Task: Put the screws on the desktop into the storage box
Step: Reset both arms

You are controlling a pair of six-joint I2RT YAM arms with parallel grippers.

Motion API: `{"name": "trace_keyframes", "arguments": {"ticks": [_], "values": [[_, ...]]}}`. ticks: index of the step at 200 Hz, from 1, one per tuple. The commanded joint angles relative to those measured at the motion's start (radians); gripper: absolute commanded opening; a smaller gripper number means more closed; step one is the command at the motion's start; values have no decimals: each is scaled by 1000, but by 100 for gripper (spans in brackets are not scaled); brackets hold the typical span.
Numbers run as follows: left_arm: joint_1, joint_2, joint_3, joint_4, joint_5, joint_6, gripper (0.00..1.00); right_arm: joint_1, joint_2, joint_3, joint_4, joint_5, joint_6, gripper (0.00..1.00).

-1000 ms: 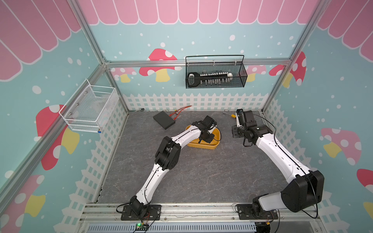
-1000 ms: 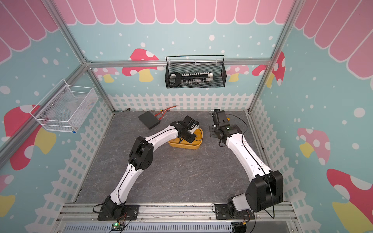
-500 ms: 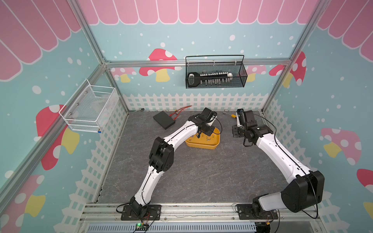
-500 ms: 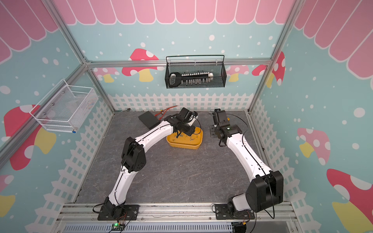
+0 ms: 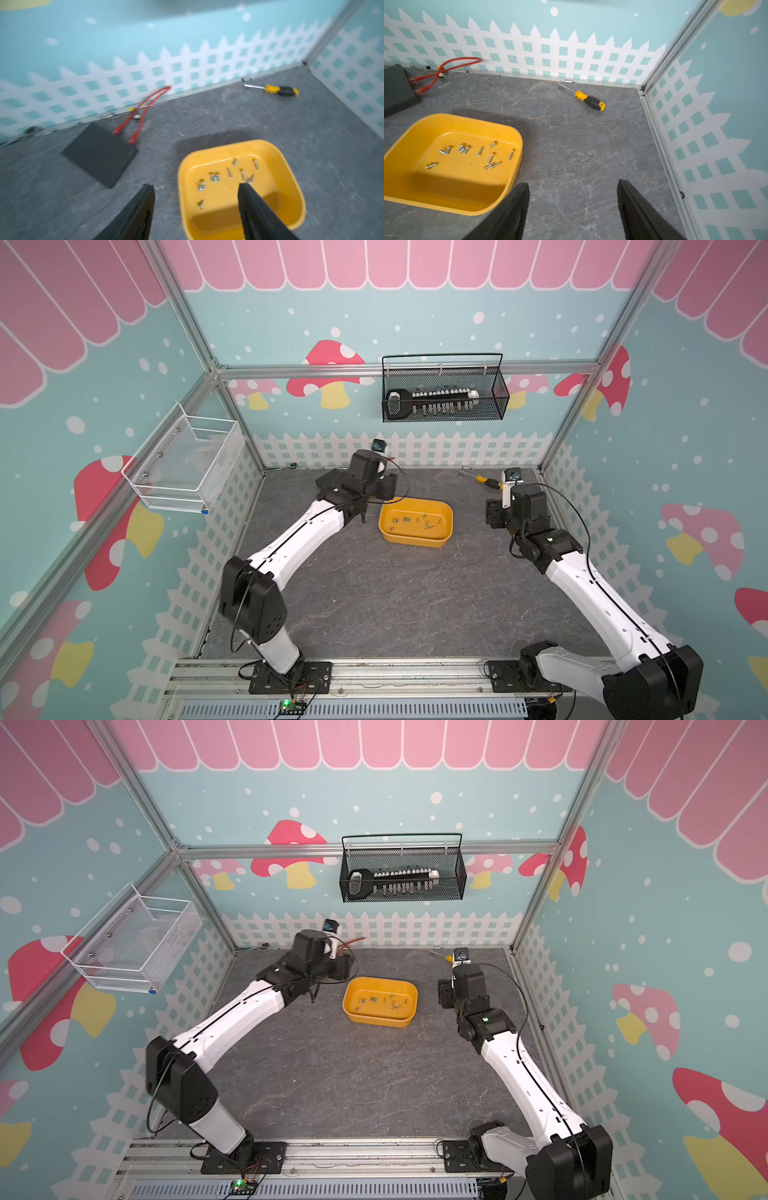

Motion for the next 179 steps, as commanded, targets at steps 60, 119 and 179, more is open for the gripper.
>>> {"name": "trace_keyframes", "arguments": {"ticks": [60,119,179], "values": [[265,-220,-625,685,-129,-163,82,-11,-63,-446,791,98,-188,96],[282,-228,-875,1012,-299,-131,83,-84,-38,-626,1079,93,-196,99],[281,-278,-1064,1249,-340,-108,83,-147,-104,-768,1254,75,-182,99]]}}
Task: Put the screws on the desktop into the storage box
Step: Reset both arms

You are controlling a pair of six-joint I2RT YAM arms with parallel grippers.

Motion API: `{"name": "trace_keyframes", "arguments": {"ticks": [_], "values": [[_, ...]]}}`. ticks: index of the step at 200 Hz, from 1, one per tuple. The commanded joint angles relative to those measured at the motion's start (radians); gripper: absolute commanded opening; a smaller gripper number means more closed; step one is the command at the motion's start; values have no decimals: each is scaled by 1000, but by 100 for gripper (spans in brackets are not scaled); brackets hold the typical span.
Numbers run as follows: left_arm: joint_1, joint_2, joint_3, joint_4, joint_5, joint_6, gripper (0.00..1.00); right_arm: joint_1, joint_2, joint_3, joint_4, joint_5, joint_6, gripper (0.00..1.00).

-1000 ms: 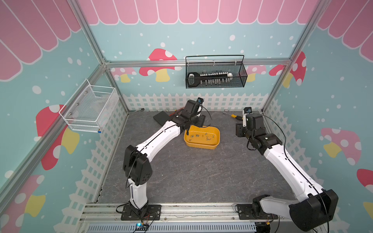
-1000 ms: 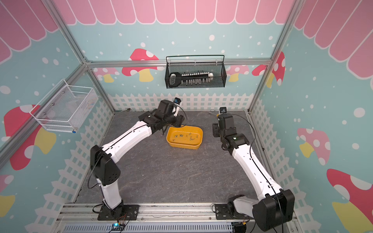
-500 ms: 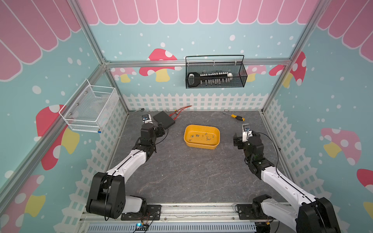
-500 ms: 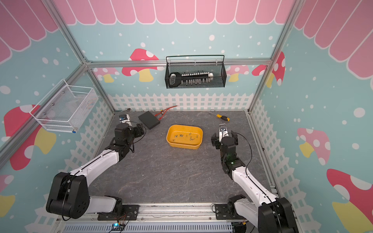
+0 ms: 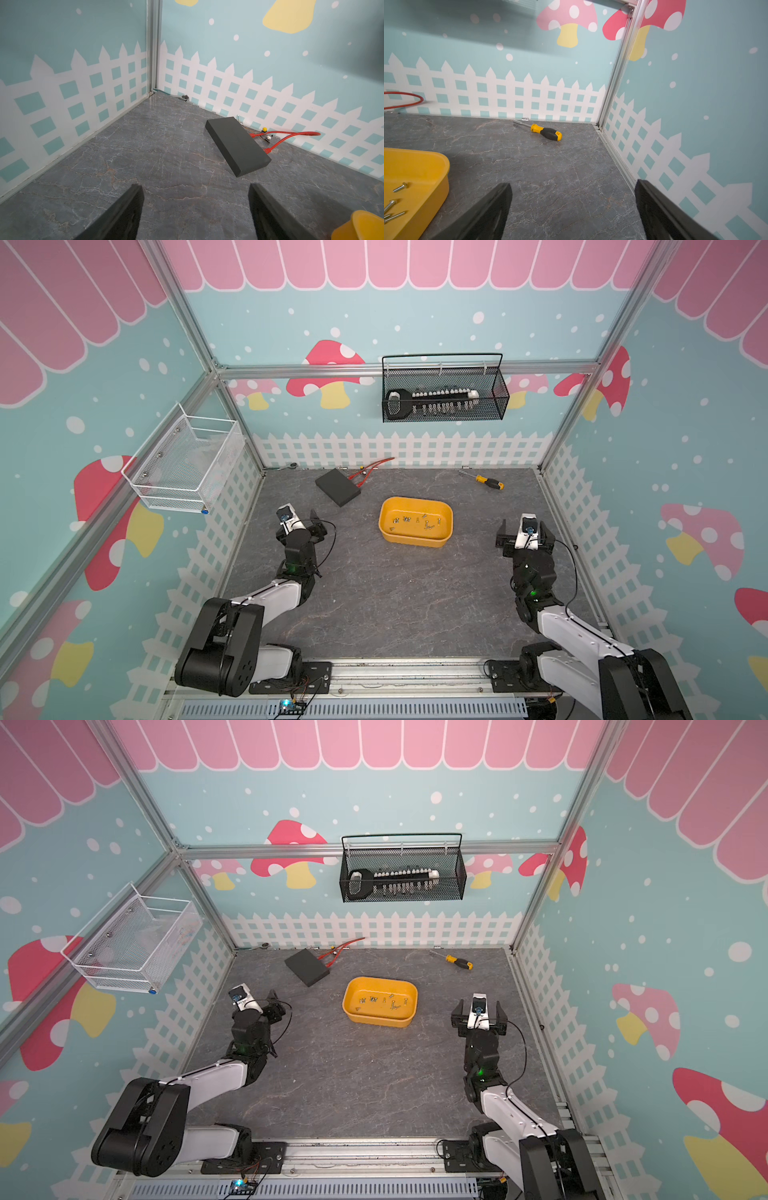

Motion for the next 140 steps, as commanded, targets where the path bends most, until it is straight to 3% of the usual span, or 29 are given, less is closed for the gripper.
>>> {"name": "trace_keyframes", "arguments": {"ticks": [1,39,83,101,114,130,140], "values": [[5,-36,-48,153,-26,29,83,-17,-2,-19,107,-12,8,99],[6,-62,-94,213,-70,79,83,-20,88,-40,124,-28,42,99],[1,-42,-182,326,-83,123,83,-21,261,-100,349,-11,19,98],[4,37,-258,521,-104,113,84,-27,305,-71,356,-73,-8,98],[25,92,-312,711,-53,127,87,-29,376,-67,431,-99,-41,98],[47,45,-266,528,22,96,88,-31,466,-72,551,-121,-67,98],[64,83,-247,544,82,112,90,-44,431,-52,441,-142,-42,97]]}}
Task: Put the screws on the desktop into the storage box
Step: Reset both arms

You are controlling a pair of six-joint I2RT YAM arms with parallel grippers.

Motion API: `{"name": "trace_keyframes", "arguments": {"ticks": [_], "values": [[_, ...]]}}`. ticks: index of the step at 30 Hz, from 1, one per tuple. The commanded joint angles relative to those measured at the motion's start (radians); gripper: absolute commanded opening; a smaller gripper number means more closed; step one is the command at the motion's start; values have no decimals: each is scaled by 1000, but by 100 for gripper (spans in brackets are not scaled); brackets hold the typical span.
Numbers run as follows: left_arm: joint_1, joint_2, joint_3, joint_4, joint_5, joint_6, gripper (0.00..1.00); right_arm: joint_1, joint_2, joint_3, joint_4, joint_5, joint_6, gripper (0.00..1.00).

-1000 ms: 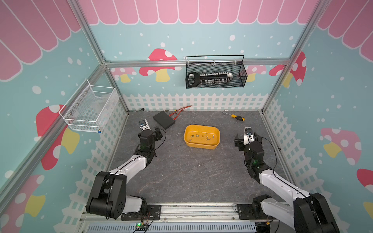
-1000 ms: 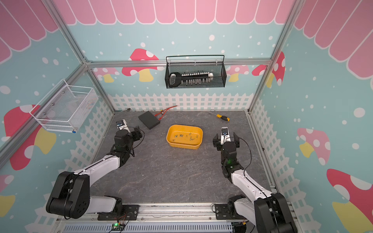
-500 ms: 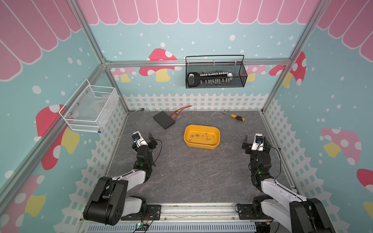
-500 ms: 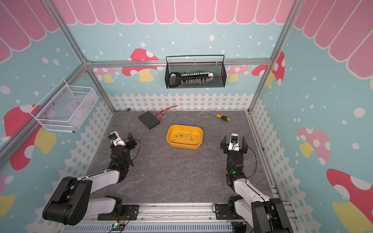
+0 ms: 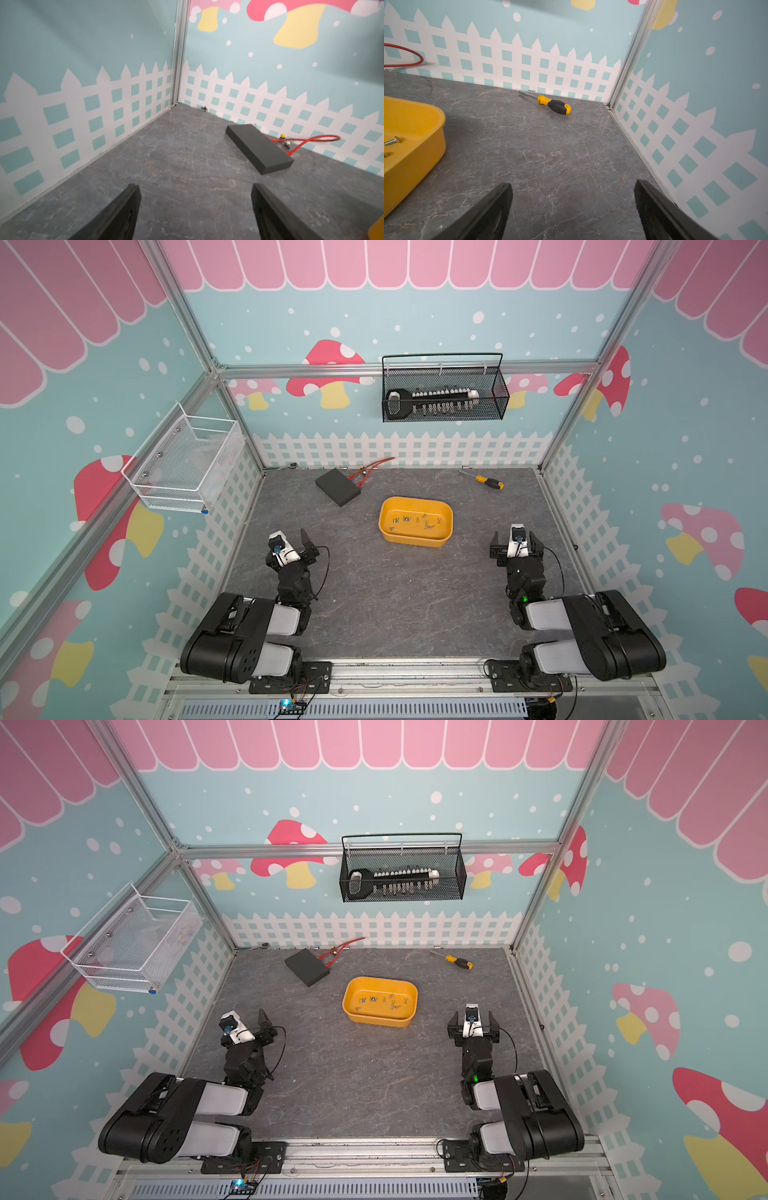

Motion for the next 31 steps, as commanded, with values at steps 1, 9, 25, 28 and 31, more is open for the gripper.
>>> {"name": "trace_keyframes", "arguments": {"ticks": [1,9,25,28,31], "values": [[34,18,47,65,125,15,91,-22,5,32,40,-62,-15,97],[31,137,93,104,282,92,99,-99,65,67,12,-158,46,99],[30,122,121,20,276,80,99,-101,73,67,30,-160,44,99],[30,129,118,37,276,85,99,-100,71,65,30,-161,44,99],[30,132,115,48,274,86,99,-99,71,64,33,-161,44,99]]}}
